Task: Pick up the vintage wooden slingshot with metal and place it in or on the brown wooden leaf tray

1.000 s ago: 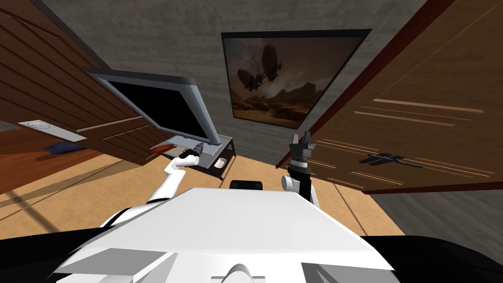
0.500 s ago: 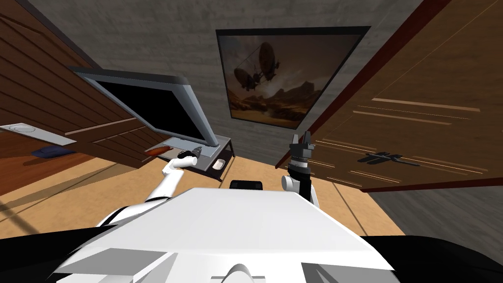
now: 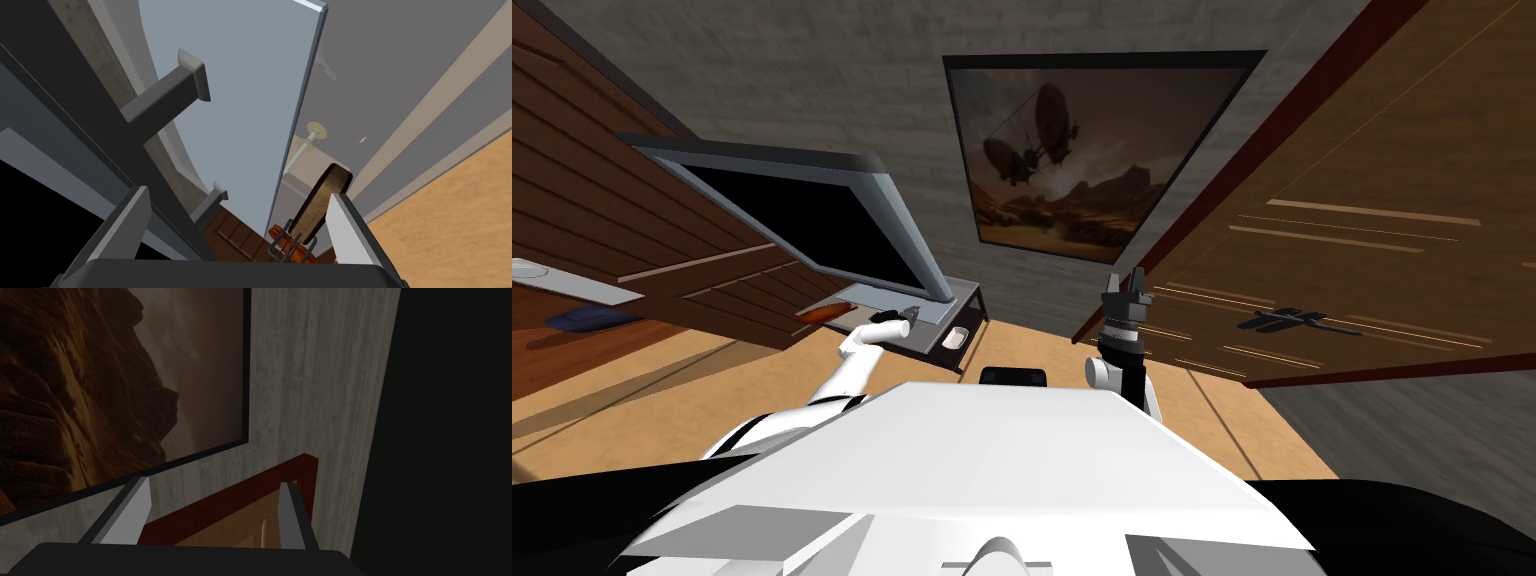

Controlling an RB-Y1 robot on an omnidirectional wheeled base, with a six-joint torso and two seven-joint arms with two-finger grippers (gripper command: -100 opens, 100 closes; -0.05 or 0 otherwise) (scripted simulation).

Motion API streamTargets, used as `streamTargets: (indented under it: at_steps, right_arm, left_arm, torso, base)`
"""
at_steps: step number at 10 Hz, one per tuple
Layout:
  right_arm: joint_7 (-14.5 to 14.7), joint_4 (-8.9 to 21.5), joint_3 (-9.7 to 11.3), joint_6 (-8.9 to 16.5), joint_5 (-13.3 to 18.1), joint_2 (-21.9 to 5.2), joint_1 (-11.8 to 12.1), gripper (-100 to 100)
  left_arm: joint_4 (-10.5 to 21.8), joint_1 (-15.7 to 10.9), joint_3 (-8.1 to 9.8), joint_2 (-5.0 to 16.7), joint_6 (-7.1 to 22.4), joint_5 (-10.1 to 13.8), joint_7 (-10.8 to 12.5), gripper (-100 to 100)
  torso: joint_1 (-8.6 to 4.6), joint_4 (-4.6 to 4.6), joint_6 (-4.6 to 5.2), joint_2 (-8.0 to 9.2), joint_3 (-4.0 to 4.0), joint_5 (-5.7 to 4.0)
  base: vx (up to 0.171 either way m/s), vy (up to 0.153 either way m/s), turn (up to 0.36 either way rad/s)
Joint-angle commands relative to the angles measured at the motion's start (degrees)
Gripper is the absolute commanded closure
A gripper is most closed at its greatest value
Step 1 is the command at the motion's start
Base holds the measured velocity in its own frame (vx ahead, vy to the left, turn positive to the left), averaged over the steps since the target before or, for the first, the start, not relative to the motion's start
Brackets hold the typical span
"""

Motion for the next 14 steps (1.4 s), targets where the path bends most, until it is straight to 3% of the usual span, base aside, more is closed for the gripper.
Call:
streamTargets:
  at_steps: [1, 4, 6, 7, 9, 14]
  right_arm:
    - [0.0, 0.0, 0.0, 0.0, 0.0, 0.0, 0.0, 0]
    - [0.0, 0.0, 0.0, 0.0, 0.0, 0.0, 0.0, 0]
    - [0.0, 0.0, 0.0, 0.0, 0.0, 0.0, 0.0, 0]
    - [0.0, 0.0, 0.0, 0.0, 0.0, 0.0, 0.0, 0]
    - [0.0, 0.0, 0.0, 0.0, 0.0, 0.0, 0.0, 0]
    - [0.0, 0.0, 0.0, 0.0, 0.0, 0.0, 0.0, 0]
  left_arm:
    - [2.9, -1.1, 0.41, 0.7, 2.8, 0.2, -1.5, -100]
    - [6.0, -1.7, 0.79, 1.2, 5.1, 0.1, -2.7, -100]
    - [10.2, -2.6, 1.42, 2.1, 8.6, 0.0, -5.0, -100]
    - [10.3, -2.6, 1.42, 2.1, 9.3, 0.0, -5.0, -100]
    - [13.9, -3.1, 1.90, 2.7, 12.5, -0.4, -7.1, -100]
    - [17.6, -3.4, 2.36, 3.3, 17.2, -1.3, -9.7, -100]
  torso:
    - [0.00, 0.00, 0.00, 0.00, 0.00, 0.00]
    - [0.12, 0.01, 0.00, -0.01, 0.00, 0.02]
    - [0.16, 0.01, -0.01, 0.04, 0.02, 0.03]
    - [0.31, 0.00, 0.00, -0.05, -0.02, 0.06]
    - [0.29, 0.00, -0.01, -0.01, 0.00, 0.06]
    - [0.42, -0.01, -0.02, -0.03, -0.02, 0.11]
  base:
    - [0.056, 0.025, -0.085]
    - [0.049, 0.043, -0.039]
    - [0.060, 0.083, -0.091]
    - [0.064, 0.088, -0.038]
    - [0.057, 0.117, -0.079]
    - [0.052, 0.125, -0.053]
